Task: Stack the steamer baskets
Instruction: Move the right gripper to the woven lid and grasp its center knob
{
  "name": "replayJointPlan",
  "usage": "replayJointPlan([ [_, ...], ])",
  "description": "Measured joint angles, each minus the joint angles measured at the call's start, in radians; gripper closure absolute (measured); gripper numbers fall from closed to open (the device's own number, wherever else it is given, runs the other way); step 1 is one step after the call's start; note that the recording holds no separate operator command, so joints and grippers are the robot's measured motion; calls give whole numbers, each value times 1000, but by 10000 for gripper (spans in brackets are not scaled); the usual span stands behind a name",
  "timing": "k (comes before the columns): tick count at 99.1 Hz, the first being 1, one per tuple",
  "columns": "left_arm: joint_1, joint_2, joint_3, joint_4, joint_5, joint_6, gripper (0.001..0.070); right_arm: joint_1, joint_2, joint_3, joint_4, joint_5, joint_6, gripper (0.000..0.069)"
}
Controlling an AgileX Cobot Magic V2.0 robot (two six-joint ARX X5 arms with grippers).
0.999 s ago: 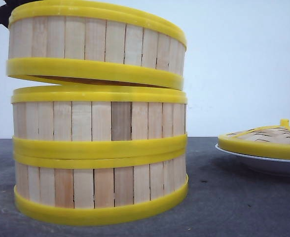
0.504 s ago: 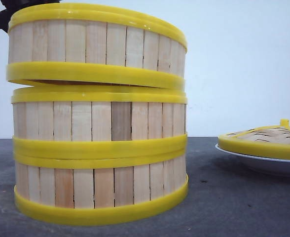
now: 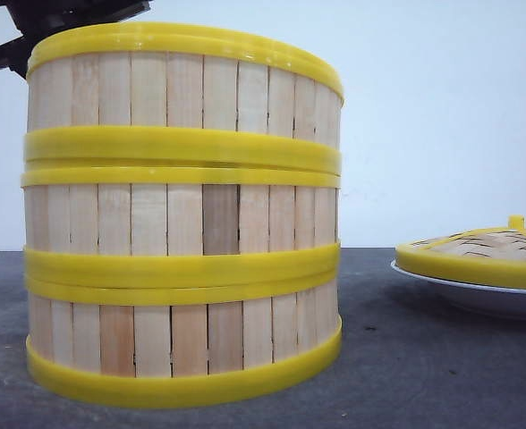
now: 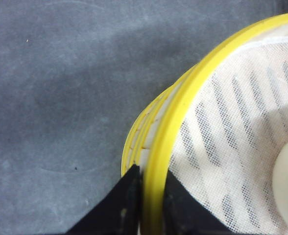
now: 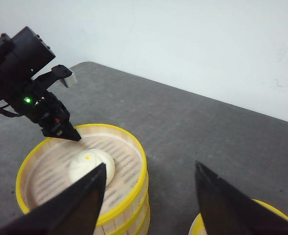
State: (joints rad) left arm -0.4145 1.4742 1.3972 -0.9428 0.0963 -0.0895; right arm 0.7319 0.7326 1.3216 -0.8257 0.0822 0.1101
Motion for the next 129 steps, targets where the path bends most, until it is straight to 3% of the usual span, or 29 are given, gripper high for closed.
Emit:
replayJointPlan([
  [16, 0, 0, 0, -1, 1, -2, 663, 0, 0, 0, 0, 0, 0, 344],
  [34, 0, 0, 0, 0, 6, -4, 479, 0, 0, 0, 0, 0, 1, 342],
  [43, 0, 0, 0, 0, 6, -4, 441, 0, 0, 0, 0, 0, 1, 312],
  [67, 0, -51, -2, 77, 6, -4, 430, 0, 8, 0, -44, 74, 2, 270],
  [85, 0, -271, -3, 236, 6, -4, 431, -11, 64, 0, -119, 174, 21, 272],
  [95, 0, -387, -2, 282, -10, -4, 434, -39, 116, 0, -143, 183, 29, 272],
  [112, 0, -527, -2, 251, -65, -3, 434, -111, 222, 0, -151, 153, 30, 275],
  [129, 0, -645, -20, 188, -71, 4, 434, -218, 336, 0, -149, 132, 29, 280],
])
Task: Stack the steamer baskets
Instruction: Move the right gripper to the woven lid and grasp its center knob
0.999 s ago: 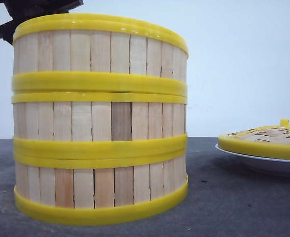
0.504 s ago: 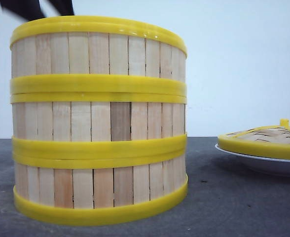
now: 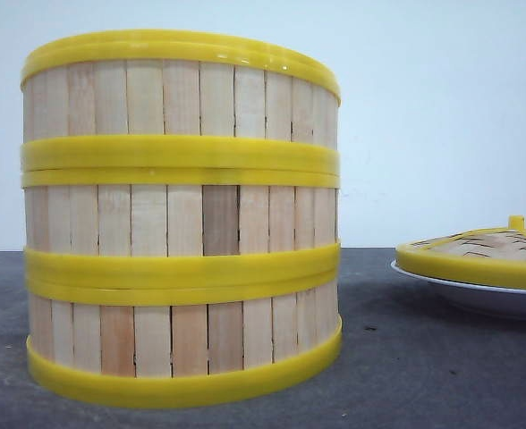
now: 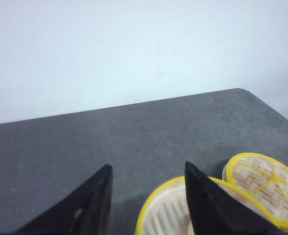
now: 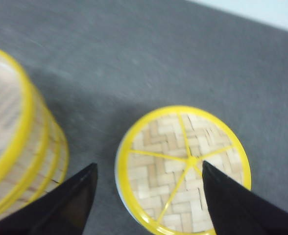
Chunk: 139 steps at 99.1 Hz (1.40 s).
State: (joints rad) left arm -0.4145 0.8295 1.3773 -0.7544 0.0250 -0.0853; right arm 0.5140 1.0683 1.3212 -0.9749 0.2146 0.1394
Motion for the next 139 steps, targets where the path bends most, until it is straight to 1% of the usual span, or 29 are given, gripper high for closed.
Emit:
replayJointPlan([
  [16, 0, -108, -63, -64, 12, 7, 434, -125, 97, -61, 70, -78, 0, 287],
  [29, 0, -187, -115, -110, 53, 8, 434, -206, 154, -153, 151, -99, 0, 288],
  [39, 0, -238, -135, -148, 80, 8, 434, -258, 198, -201, 193, -146, 0, 288],
  [45, 0, -264, -135, -168, 87, 8, 434, -279, 226, -213, 211, -163, 0, 289],
  [54, 0, -299, -135, -200, 87, 8, 434, -298, 267, -215, 244, -166, 0, 303],
  [65, 0, -332, -135, -227, 87, 8, 434, -312, 314, -215, 281, -168, 4, 385],
  [71, 0, -342, -135, -243, 87, 8, 434, -314, 336, -215, 287, -169, 10, 411],
  [94, 0, -357, -135, -287, 87, 8, 434, -316, 416, -215, 288, -169, 20, 428],
  [111, 0, -357, -135, -297, 87, 8, 434, -316, 437, -215, 306, -165, 23, 436],
  [116, 0, -357, -135, -297, 87, 8, 434, -316, 438, -215, 308, -164, 23, 450],
  [127, 0, -357, -135, -297, 87, 8, 434, -317, 439, -215, 314, -162, 23, 510],
  [139, 0, -357, -135, -305, 87, 8, 434, -318, 439, -215, 315, -162, 26, 530],
])
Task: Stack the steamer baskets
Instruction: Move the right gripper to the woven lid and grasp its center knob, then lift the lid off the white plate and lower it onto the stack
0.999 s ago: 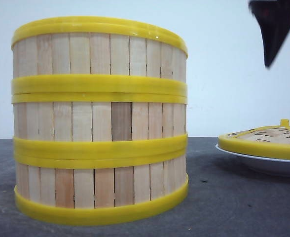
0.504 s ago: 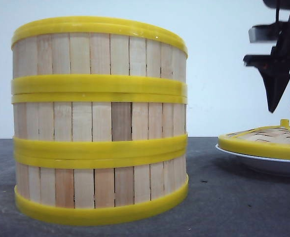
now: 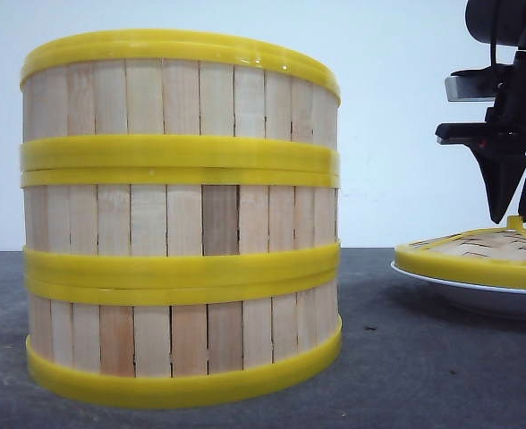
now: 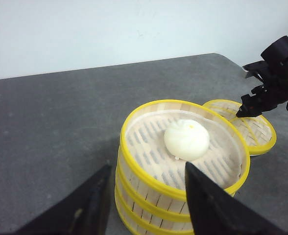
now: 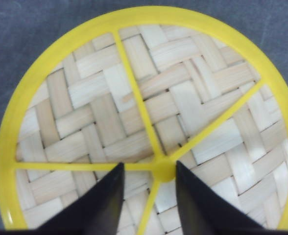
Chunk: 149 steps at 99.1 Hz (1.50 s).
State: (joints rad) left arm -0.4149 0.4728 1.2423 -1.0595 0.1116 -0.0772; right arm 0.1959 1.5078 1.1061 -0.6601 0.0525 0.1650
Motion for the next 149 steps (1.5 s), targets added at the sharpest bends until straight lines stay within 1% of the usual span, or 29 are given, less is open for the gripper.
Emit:
replayJointPlan([
  [14, 0, 0, 0, 0, 0, 0, 434, 0, 0, 0, -1, 2, 0, 554],
  [44, 0, 0, 0, -3, 0, 0, 434, -1, 27, 0, -8, 11, 1, 564],
  [48, 0, 0, 0, -4, 0, 0, 434, -2, 31, 2, -8, 16, 1, 574],
  [57, 0, 0, 0, -6, 0, 0, 434, -2, 32, 4, -4, 24, 1, 623],
  [62, 0, 0, 0, -6, 0, 0, 434, -1, 32, 4, -1, 30, 2, 634],
  [86, 0, 0, 0, -6, 0, 0, 434, -1, 30, 4, -2, 32, 4, 636],
  [105, 0, 0, 0, -6, 0, 0, 434, -1, -4, 13, -16, 29, 4, 637],
  [117, 0, 0, 0, -6, 0, 0, 434, -1, -48, 81, -52, 25, 3, 637],
  [127, 0, 0, 0, -6, 0, 0, 434, 1, -96, 182, -106, 17, -6, 638],
  [149, 0, 0, 0, -6, 0, 0, 434, 58, -120, 433, -256, -58, -34, 638],
])
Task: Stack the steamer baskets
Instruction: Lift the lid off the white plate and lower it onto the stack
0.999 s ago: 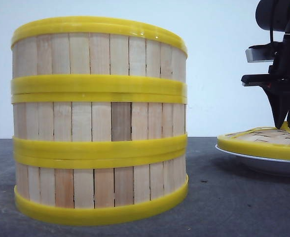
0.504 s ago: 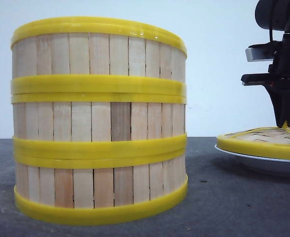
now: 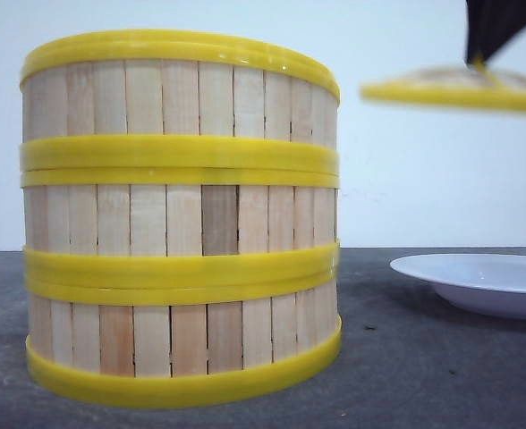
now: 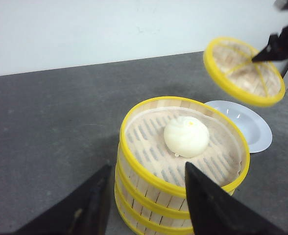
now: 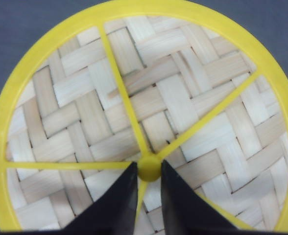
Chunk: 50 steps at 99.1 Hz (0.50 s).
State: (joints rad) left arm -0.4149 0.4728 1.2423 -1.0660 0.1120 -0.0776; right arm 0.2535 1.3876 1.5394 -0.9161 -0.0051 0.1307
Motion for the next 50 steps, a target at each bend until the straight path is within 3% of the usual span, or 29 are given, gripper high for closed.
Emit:
replayJointPlan([
  [23, 0, 0, 0, 0, 0, -1, 434, 137, 0, 215, -43, -77, -15, 640],
  [50, 0, 0, 0, 0, 0, -1, 434, 383, 34, 302, -79, -105, -23, 641],
])
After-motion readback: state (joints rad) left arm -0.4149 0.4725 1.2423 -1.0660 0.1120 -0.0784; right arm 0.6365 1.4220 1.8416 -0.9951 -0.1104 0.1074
